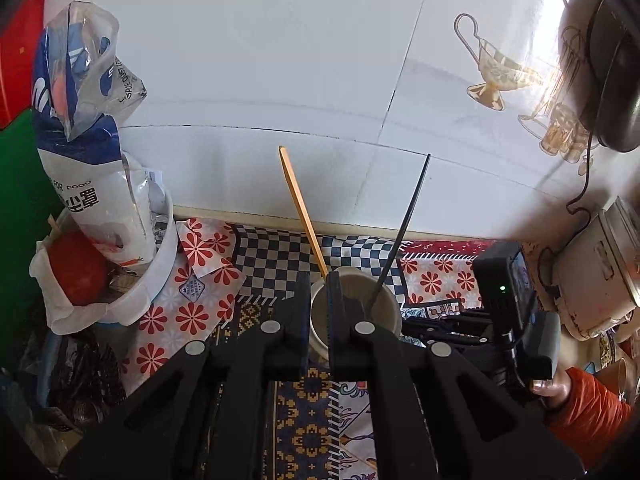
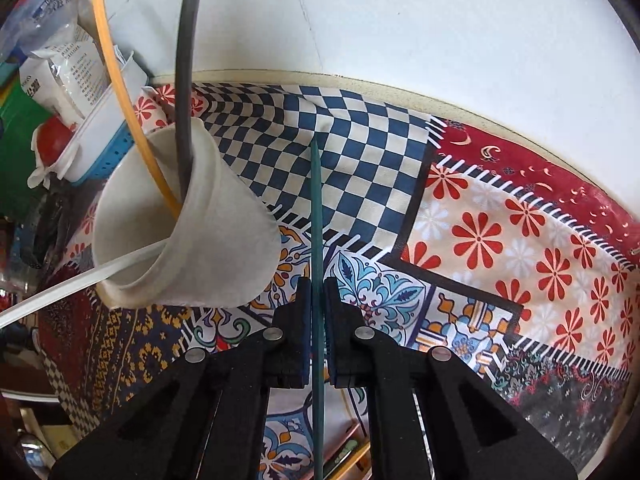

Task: Organize utensils
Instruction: 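Carry the teal stick above the white cup with the right tool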

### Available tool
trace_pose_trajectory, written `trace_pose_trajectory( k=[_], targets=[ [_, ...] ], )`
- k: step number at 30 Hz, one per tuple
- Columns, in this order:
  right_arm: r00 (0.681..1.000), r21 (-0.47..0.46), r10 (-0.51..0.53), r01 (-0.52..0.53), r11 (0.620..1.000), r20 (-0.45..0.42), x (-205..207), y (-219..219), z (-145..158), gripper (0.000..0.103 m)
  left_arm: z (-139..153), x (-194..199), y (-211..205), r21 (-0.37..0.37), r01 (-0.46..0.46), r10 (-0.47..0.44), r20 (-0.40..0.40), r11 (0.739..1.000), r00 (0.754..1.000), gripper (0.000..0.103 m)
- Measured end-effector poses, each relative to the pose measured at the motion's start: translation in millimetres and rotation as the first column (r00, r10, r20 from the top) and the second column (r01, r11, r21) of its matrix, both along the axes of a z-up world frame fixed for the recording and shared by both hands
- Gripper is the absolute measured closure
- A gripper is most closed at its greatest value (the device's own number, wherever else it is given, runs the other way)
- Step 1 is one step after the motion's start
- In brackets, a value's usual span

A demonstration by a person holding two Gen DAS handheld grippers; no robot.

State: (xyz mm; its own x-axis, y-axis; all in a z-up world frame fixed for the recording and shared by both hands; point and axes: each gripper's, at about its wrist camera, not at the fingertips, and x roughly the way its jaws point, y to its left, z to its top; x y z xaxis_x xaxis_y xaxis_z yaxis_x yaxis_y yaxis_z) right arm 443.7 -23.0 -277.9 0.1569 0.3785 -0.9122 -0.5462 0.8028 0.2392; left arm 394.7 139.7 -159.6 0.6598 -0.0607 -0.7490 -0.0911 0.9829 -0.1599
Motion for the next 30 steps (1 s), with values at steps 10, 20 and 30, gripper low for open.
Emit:
trace_pose_trajectory(
  k=[10,20,30],
  targets=[
    [1.000,0.012,0.004,-0.004,1.000,0.028,-36.2,-34.3,27.9,0.098,17.7,-19.2,-9.6,0.006,0.011,-0.011,0.032,1.000,0.999,0.098],
    [0.998,-0.163,0.056,-0.060,0.985,-0.031,-73.1,-60.9,-16.6,0.098,21.9,-42.4,-8.5,-0.002,0.002,-0.002,0.048,1.000,0.999,0.098],
    [0.994,-0.105,-0.013,0.002,0.994,-0.108,-31.0,-54.4,-17.9,0.089,17.1,-51.2,1.0,-0.014,-0.034,0.034,0.029,0.999,0.999,0.098]
  ],
)
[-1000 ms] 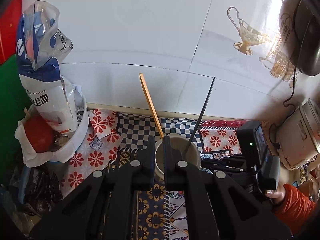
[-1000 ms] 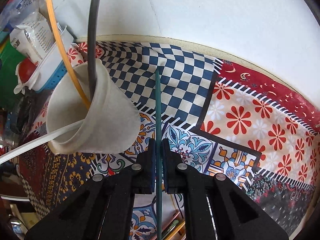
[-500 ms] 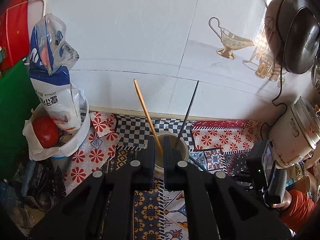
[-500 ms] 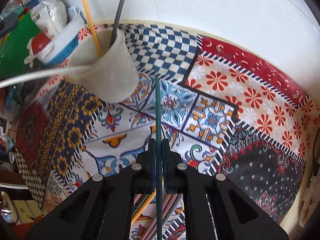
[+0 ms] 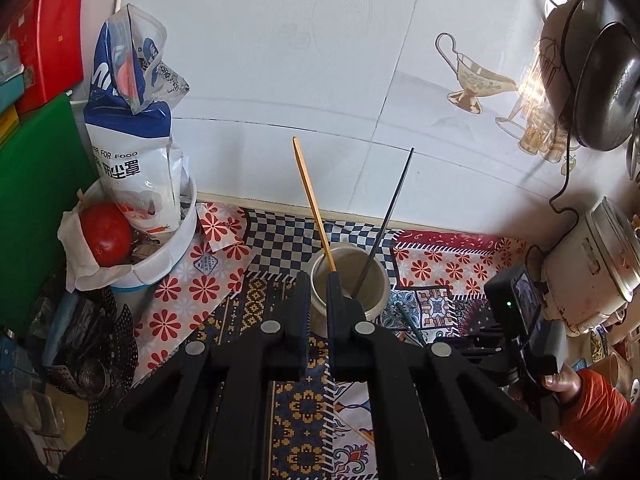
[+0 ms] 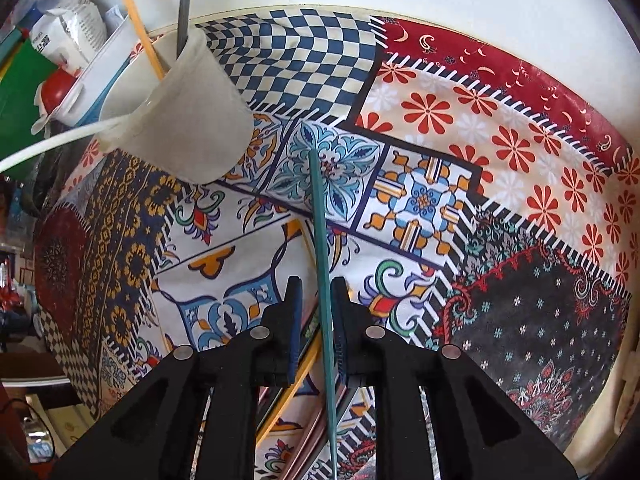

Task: Organize utensils
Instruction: 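Carry the teal stick above the white cup with the right tool, then drop the teal stick into the cup with the right tool while the left returns to the sticks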

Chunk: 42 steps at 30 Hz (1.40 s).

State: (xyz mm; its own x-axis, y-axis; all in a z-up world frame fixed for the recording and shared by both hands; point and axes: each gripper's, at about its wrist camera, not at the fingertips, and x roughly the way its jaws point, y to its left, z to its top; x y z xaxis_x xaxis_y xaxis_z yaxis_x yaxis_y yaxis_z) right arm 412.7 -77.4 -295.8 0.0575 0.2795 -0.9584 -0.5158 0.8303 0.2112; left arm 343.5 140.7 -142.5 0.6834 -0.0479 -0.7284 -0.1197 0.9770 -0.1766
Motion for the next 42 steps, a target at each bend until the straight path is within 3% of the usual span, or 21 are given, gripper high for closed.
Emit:
trace_pose_trajectory(
  k=[6,10,13,21,24,28,30,38,42],
  targets=[
    [1.000,-0.057,0.007,-0.007,0.998,0.003,21.3,20.4,-18.3,0.089,1.4,-4.1,5.0,0.003,-0.012,0.012,-0.002,1.000,1.000,0.098],
    [0.998,-0.094,0.027,-0.022,0.995,0.049,19.8,34.2,-18.5,0.096,0.8,-4.5,5.3,0.000,-0.014,0.014,-0.004,1.000,1.000,0.098],
    [0.997,-0.065,0.009,-0.004,0.998,0.070,11.4,34.9,-8.8,0.097,1.8,-4.6,3.6,0.001,-0.011,0.011,0.000,1.000,1.000,0.098],
    [0.972,0.099,-0.076,0.055,0.994,0.222,-9.3,14.4,80.9,0.097,3.9,-9.5,-4.2,0.020,0.007,-0.007,0.002,1.000,1.000,0.098],
    [0.951,0.170,-0.102,0.053,0.984,0.291,-11.0,9.4,119.5,0.097,-0.8,-15.6,-5.7,0.033,0.013,-0.013,-0.016,0.999,1.000,0.089],
    [0.916,0.253,-0.130,0.033,0.967,0.379,-14.8,9.2,166.3,0.097,-13.1,-27.8,-2.3,0.040,-0.002,0.004,-0.048,0.999,0.999,0.061],
    [0.900,0.285,-0.142,0.020,0.958,0.413,-14.9,17.6,183.3,0.097,-22.0,-33.5,0.0,0.032,-0.013,0.015,-0.073,0.999,0.997,0.057],
    [0.842,0.364,-0.175,-0.027,0.931,0.510,-6.8,47.1,223.7,0.097,-68.1,-44.9,-3.0,-0.026,-0.013,0.008,-0.206,1.000,0.979,0.057],
    [0.833,0.350,-0.157,-0.046,0.936,0.530,-0.5,70.4,214.8,0.097,-87.9,-49.0,-9.2,-0.053,-0.023,0.009,-0.248,0.998,0.969,0.057]
  ],
)
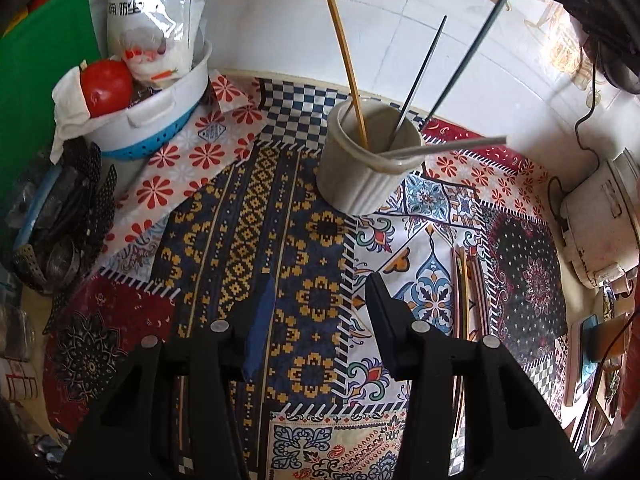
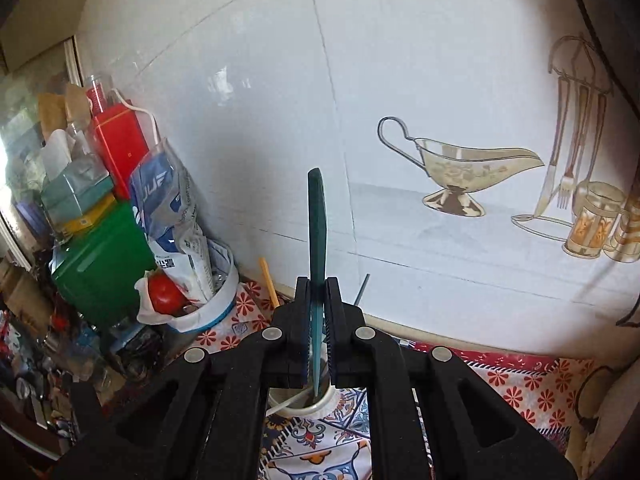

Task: Organize utensils
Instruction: 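Drop the teal stick into the cup with the right tool while the left returns to the sticks, then grasp a pink chopstick with the left tool while the right tool grasps a grey stick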

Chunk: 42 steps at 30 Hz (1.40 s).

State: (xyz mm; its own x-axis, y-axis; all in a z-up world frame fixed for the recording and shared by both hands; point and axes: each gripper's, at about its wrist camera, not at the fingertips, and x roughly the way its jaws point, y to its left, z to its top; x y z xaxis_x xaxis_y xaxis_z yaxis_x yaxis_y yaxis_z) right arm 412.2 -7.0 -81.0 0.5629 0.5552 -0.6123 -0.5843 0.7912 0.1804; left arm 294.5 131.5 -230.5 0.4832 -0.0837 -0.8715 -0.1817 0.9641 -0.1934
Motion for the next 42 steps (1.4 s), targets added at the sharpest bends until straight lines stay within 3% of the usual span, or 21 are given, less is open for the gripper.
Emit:
trace_pose_trajectory(
  k=[3,11,18,20,25,28,33,38,42],
  targets=[
    [1.000,-0.051,0.003,-0.003,0.999,-0.007,6.0,14.1,-18.5,0.097,-11.1,-2.2,-4.1,-0.013,-0.001,0.001,-0.028,1.000,1.000,0.057],
    [0.987,-0.116,0.016,-0.034,0.993,-0.157,17.2,15.0,-61.4,0.097,-40.8,-8.6,-21.0,-0.036,0.025,-0.029,-0.099,0.999,0.995,0.057],
    [0.955,-0.111,0.052,-0.088,0.990,-0.292,14.8,-2.4,-72.9,0.096,-53.0,-12.8,-55.7,-0.046,0.126,-0.131,-0.125,0.991,0.983,0.057],
    [0.952,-0.112,0.062,-0.100,0.989,-0.301,8.8,-9.7,-71.5,0.094,-53.6,-11.3,-67.3,-0.043,0.159,-0.163,-0.126,0.986,0.979,0.057],
    [0.958,-0.122,0.056,-0.094,0.988,-0.282,-15.0,-42.7,-65.9,0.075,-54.7,-3.6,-94.7,-0.044,0.229,-0.232,-0.121,0.973,0.965,0.057],
    [0.957,-0.136,0.026,-0.068,0.988,-0.288,-28.3,-68.9,-72.1,0.071,-57.8,3.7,-110.4,-0.045,0.264,-0.267,-0.125,0.964,0.955,0.057],
    [0.941,-0.221,-0.078,0.004,0.975,-0.329,-47.8,-111.6,-109.3,0.070,-65.6,18.2,-128.8,-0.077,0.303,-0.311,-0.134,0.950,0.941,0.065],
    [0.891,-0.295,-0.166,0.038,0.955,-0.422,-66.1,-142.1,-163.0,0.070,-73.6,27.4,-147.3,-0.080,0.353,-0.362,-0.166,0.932,0.917,0.078],
    [0.862,-0.304,-0.196,0.051,0.951,-0.467,-84.9,-154.8,-188.7,0.070,-79.1,29.6,-158.0,-0.073,0.379,-0.386,-0.184,0.923,0.904,0.084]
  ],
)
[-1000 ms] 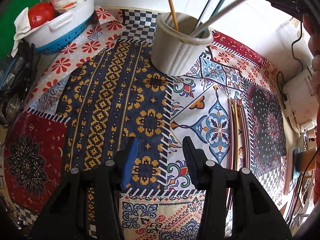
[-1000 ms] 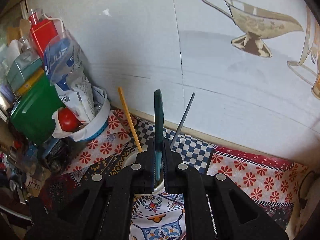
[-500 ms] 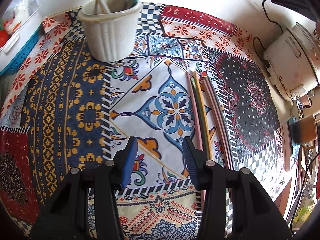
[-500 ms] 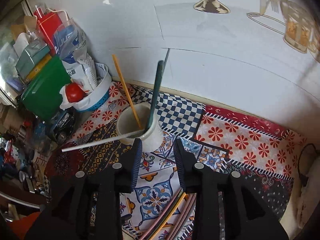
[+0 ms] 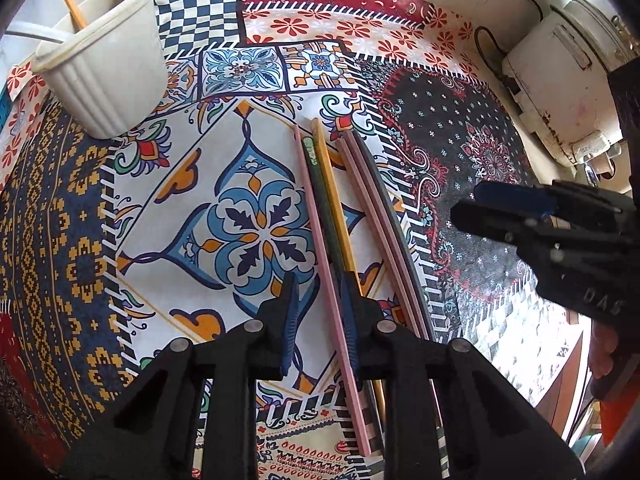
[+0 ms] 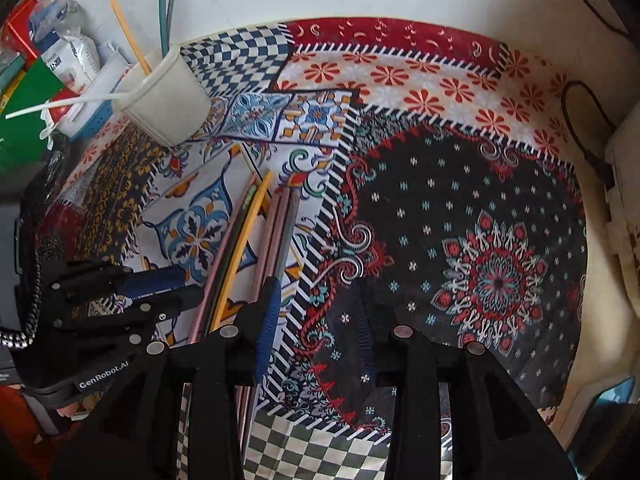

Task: Organize utensils
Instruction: 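Grasp a pink chopstick with the left tool while the right tool grasps a grey stick, then lift the pink chopstick with the left tool while the right tool lifts the grey stick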

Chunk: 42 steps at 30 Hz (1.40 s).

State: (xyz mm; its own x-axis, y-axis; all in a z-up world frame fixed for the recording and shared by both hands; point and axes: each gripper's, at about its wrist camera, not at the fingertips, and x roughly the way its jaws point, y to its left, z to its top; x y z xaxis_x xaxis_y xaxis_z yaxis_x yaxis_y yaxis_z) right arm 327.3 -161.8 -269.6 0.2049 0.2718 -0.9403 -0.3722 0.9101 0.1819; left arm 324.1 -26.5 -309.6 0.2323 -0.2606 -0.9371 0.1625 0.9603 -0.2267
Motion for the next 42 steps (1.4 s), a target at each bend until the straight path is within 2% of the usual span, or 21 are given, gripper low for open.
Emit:
trace_pose_trajectory(
  k=[2,6,11,13,17,22,31,38,42],
  targets=[
    [1.000,-0.001,-0.005,0.005,1.000,-0.016,-7.6,-2.0,-8.4,0.070,-4.8,1.7,-3.2,0.016,0.002,-0.002,-0.007,1.000,1.000,0.091],
    [0.999,0.009,0.007,-0.006,1.000,-0.042,-17.7,1.7,-20.9,0.070,-6.6,0.0,-2.9,0.026,-0.009,0.008,0.011,1.000,1.000,0.094],
    [0.999,0.015,0.028,-0.027,1.000,-0.036,-23.2,14.1,-26.0,0.073,-4.3,-3.6,6.6,0.092,-0.031,0.028,0.038,0.995,0.999,0.101],
    [0.999,0.019,0.041,-0.041,0.999,-0.033,-22.3,19.4,-25.5,0.080,-4.2,-3.8,15.5,0.105,-0.055,0.052,0.038,0.993,0.998,0.101],
    [0.998,0.002,0.062,-0.062,0.998,-0.011,-21.9,26.8,-25.4,0.087,-4.6,-4.3,33.3,0.106,-0.088,0.086,0.017,0.990,0.996,0.101],
    [0.998,-0.056,0.069,-0.068,0.996,0.013,-16.8,28.9,-27.6,0.096,-6.1,-8.3,39.4,0.079,-0.047,0.050,-0.041,0.996,0.998,0.101],
    [0.998,-0.046,0.057,-0.057,0.997,0.006,-0.1,31.3,-27.7,0.096,-7.6,-7.5,30.2,0.082,-0.023,0.026,-0.040,0.996,0.999,0.100],
    [0.998,-0.034,0.053,-0.052,0.998,0.023,8.0,47.4,-29.4,0.097,-10.3,12.1,9.4,0.133,0.041,-0.038,-0.023,0.990,0.999,0.099],
    [1.000,-0.005,0.027,-0.027,1.000,-0.008,14.5,46.0,-29.5,0.098,-12.3,19.4,12.6,0.101,0.043,-0.038,-0.045,0.994,0.998,0.099]
  ],
)
